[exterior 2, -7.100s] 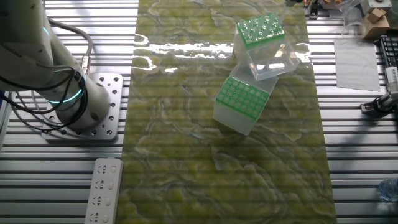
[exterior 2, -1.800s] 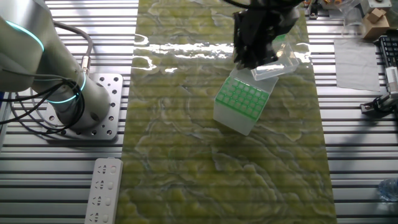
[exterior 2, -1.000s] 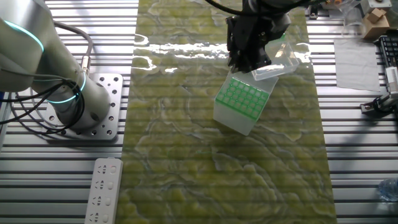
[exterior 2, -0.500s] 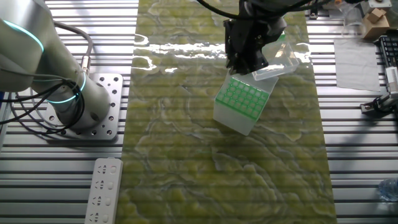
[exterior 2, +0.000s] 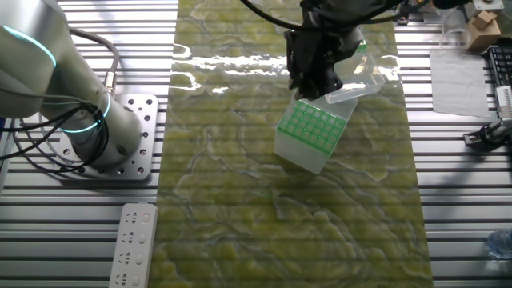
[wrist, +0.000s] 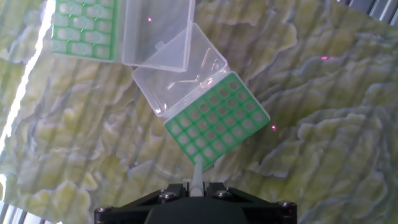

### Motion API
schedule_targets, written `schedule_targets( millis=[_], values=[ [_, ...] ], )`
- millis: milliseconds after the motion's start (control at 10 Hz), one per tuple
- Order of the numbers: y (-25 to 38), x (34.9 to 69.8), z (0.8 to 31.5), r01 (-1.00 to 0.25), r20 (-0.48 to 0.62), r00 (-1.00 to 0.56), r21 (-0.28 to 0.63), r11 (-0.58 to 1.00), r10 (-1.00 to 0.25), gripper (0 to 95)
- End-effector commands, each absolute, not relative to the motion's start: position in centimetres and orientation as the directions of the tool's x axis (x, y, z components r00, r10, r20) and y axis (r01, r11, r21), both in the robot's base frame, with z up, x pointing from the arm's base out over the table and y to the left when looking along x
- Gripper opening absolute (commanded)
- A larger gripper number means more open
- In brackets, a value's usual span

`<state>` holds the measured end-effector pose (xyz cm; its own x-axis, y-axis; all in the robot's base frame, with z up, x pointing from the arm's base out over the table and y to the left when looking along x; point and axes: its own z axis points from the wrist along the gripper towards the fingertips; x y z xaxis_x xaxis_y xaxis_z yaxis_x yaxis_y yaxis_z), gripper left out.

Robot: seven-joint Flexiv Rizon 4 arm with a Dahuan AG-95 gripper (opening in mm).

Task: Transfer all large pipette tips from one holder to another

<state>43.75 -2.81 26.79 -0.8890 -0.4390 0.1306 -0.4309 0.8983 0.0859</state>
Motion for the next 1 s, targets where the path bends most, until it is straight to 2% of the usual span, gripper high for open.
schedule_targets(
  millis=[100, 300, 400, 1000],
  values=[
    [-2.5, 44.0, 26.6, -0.42, 0.125, -0.896, 0.08, 0.904, -0.427, 76.0],
    [-0.7, 45.7, 26.2, -0.378, 0.116, -0.916, 0.069, 0.923, -0.383, 76.0],
    [1.3, 47.4, 25.6, -0.346, 0.118, -0.929, 0.064, 0.936, -0.351, 57.0],
    [10.6, 54.6, 24.1, -0.303, 0.091, -0.948, 0.047, 0.952, -0.306, 57.0]
  ],
)
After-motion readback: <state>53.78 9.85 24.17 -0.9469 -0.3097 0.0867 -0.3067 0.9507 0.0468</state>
